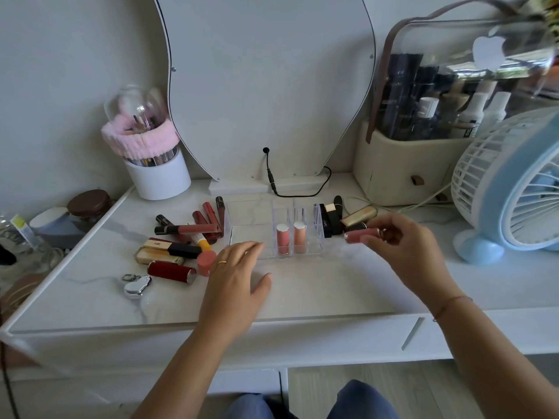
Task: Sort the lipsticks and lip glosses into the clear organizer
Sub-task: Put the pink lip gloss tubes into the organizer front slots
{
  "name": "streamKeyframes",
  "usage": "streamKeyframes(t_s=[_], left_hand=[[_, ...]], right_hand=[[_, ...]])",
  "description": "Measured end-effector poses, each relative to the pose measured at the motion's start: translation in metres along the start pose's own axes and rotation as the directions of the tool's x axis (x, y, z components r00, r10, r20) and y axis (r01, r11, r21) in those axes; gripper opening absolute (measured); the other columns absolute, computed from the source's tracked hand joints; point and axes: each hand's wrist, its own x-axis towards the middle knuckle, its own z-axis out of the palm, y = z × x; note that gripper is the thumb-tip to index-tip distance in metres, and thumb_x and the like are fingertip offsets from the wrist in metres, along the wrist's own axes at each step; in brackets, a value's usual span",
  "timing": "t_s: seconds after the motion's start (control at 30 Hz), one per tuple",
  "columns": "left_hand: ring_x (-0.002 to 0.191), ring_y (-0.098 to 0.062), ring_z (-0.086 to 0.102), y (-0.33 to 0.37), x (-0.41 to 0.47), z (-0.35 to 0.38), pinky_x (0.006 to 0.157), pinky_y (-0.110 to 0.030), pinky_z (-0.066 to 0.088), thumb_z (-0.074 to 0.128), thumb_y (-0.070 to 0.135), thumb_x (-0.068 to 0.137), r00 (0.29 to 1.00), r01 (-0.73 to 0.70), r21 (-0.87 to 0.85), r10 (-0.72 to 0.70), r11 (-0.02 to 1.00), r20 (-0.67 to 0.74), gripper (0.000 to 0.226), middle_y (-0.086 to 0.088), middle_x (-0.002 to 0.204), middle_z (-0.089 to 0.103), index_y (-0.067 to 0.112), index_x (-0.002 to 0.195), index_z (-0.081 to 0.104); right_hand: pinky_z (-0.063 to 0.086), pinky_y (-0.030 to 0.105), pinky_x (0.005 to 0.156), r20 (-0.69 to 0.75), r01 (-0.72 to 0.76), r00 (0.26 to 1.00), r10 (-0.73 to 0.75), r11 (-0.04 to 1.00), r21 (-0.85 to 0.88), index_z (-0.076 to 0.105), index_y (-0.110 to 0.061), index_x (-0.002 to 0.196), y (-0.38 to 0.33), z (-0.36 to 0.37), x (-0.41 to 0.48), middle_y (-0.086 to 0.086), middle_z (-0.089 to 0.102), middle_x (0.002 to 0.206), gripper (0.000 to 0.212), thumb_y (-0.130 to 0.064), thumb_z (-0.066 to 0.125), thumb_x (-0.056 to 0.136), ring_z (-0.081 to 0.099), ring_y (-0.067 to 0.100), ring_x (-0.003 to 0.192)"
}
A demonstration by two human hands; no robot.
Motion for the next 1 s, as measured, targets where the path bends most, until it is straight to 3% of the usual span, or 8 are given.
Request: streamKeyframes(t_s=[0.1,0.17,0.37,0.5,0.63,0.77,0.83,1.0], left_hand=[[0.123,-0.017,0.041,0.001,0.000,-0.001,0.101,-0.034,0.037,0.063,0.026,0.083,1.000,-0.004,-0.007,0.004,1.000,-0.005,0.050,0.005,0.130,0.050,0.019,0.130,0.049],[0.123,-0.017,0.041,0.001,0.000,-0.001,0.102,-0.035,0.037,0.063,0.026,0.083,1.000,-0.006,-0.013,0.006,1.000,-0.008,0.050,0.005,0.129,0.051,0.018,0.130,0.049],[0.126,-0.017,0.039,0.001,0.000,-0.001,0.103,-0.037,0.036,0.061,0.028,0.084,1.000,-0.006,-0.021,0.006,1.000,-0.002,0.050,0.006,0.131,0.049,0.019,0.132,0.048],[0.126,-0.016,0.037,0.001,0.000,-0.001,0.104,-0.035,0.036,0.060,0.029,0.085,1.000,-0.008,-0.013,0.008,1.000,0.004,0.050,0.006,0.132,0.048,0.020,0.133,0.046],[0.127,-0.015,0.036,0.000,0.000,-0.001,0.104,-0.034,0.035,0.059,0.030,0.086,1.000,-0.006,-0.009,0.006,1.000,0.005,0.051,0.007,0.133,0.047,0.020,0.133,0.045],[0.126,-0.015,0.037,0.000,0.000,0.000,0.103,-0.033,0.034,0.060,0.028,0.085,1.000,-0.014,-0.013,0.014,1.000,0.003,0.051,0.006,0.132,0.048,0.019,0.133,0.046],[0.126,-0.017,0.038,0.000,0.000,0.000,0.103,-0.033,0.035,0.061,0.027,0.085,1.000,-0.013,-0.011,0.013,1.000,0.000,0.050,0.005,0.131,0.049,0.018,0.132,0.047],[0.126,-0.018,0.038,0.001,0.000,0.000,0.103,-0.035,0.035,0.061,0.026,0.084,1.000,-0.005,-0.001,0.005,1.000,-0.002,0.050,0.004,0.132,0.049,0.018,0.132,0.047]], right_hand=[[0.052,0.024,0.074,0.010,0.038,0.999,-0.040,0.988,0.148,0.061,-0.022,0.091,-0.021,0.010,0.009,-0.014,0.074,0.074,0.015,-0.022,0.068,0.078,0.067,0.005,0.076],[0.052,0.023,0.078,0.019,0.069,0.997,-0.073,0.984,0.165,0.060,-0.017,0.098,-0.030,0.019,0.014,-0.010,0.075,0.074,0.018,-0.013,0.066,0.081,0.068,0.004,0.080],[0.050,0.012,0.070,0.044,0.141,0.989,-0.143,0.989,0.047,0.061,-0.017,0.095,-0.035,0.043,0.023,-0.012,0.071,0.069,0.016,-0.012,0.066,0.082,0.065,-0.001,0.070],[0.047,0.010,0.071,0.056,0.201,0.979,-0.196,0.974,-0.101,0.068,-0.014,0.102,-0.031,0.058,0.023,-0.004,0.066,0.085,0.022,-0.014,0.069,0.080,0.059,0.007,0.073],[0.042,0.006,0.068,0.069,0.221,0.974,-0.214,0.969,-0.110,0.068,-0.014,0.106,-0.027,0.067,0.019,0.000,0.062,0.089,0.026,-0.014,0.070,0.080,0.054,0.006,0.071],[0.043,0.010,0.071,0.042,0.177,0.984,-0.174,0.982,-0.063,0.065,-0.015,0.112,-0.018,0.055,0.022,-0.001,0.061,0.092,0.033,-0.018,0.070,0.079,0.057,0.010,0.076],[0.044,0.018,0.076,-0.012,0.118,0.993,-0.119,0.991,-0.062,0.065,-0.015,0.110,-0.004,0.037,0.028,-0.003,0.061,0.097,0.032,-0.019,0.070,0.079,0.059,0.015,0.084],[0.036,0.029,0.084,-0.010,-0.081,0.997,0.081,0.963,-0.258,0.064,-0.022,0.112,0.039,-0.004,0.033,0.002,0.063,0.114,0.035,-0.027,0.070,0.078,0.052,0.017,0.103]])
